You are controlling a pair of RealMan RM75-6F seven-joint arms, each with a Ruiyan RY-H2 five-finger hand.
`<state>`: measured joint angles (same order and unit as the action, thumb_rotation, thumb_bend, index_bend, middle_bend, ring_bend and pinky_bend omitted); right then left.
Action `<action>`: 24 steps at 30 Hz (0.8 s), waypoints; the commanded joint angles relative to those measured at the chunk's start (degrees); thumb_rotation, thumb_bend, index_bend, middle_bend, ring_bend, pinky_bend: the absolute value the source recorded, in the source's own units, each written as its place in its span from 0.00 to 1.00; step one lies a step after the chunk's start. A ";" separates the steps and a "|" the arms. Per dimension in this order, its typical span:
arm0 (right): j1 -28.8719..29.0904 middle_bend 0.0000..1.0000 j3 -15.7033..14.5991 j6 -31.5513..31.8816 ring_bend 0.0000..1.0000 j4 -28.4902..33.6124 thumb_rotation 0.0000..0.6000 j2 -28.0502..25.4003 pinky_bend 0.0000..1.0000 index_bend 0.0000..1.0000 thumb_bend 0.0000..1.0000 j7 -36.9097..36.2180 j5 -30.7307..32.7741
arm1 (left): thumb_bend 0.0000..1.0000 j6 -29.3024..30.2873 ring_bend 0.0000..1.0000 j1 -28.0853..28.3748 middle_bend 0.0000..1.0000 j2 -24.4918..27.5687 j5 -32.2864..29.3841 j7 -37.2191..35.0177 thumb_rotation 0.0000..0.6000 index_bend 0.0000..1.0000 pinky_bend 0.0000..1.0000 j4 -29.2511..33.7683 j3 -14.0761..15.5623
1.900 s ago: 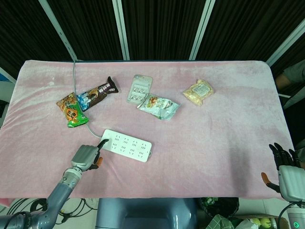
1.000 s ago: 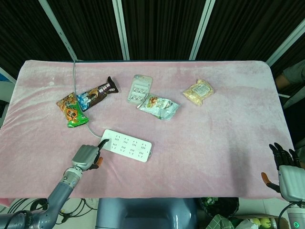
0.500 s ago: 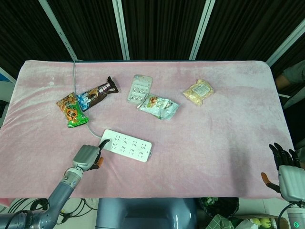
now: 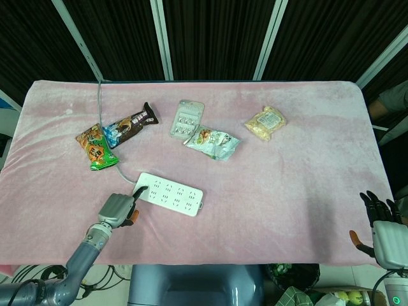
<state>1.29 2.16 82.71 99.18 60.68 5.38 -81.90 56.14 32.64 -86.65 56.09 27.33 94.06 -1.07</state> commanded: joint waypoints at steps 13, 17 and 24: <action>0.10 0.05 0.04 -0.11 0.14 0.02 1.00 0.04 0.07 0.09 0.24 0.08 0.03 | 0.50 8.69 0.78 -1.04 0.70 4.44 7.17 -0.92 1.00 0.15 0.84 9.07 -3.11; 0.02 0.05 0.06 0.01 0.14 0.01 1.00 0.01 0.07 0.09 0.24 -0.03 0.10 | 0.31 13.33 0.32 -2.73 0.38 6.92 10.41 -1.46 1.00 0.14 0.48 12.37 -3.64; -0.09 0.05 -0.05 0.12 0.14 0.09 1.00 0.03 0.07 0.09 0.24 0.07 0.01 | 0.06 26.01 0.00 -12.63 0.05 19.80 21.53 -5.27 1.00 0.11 0.00 19.83 2.94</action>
<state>1.20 2.11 82.83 99.27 60.72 5.45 -81.89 77.91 24.34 -71.57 73.10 24.56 111.39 -1.23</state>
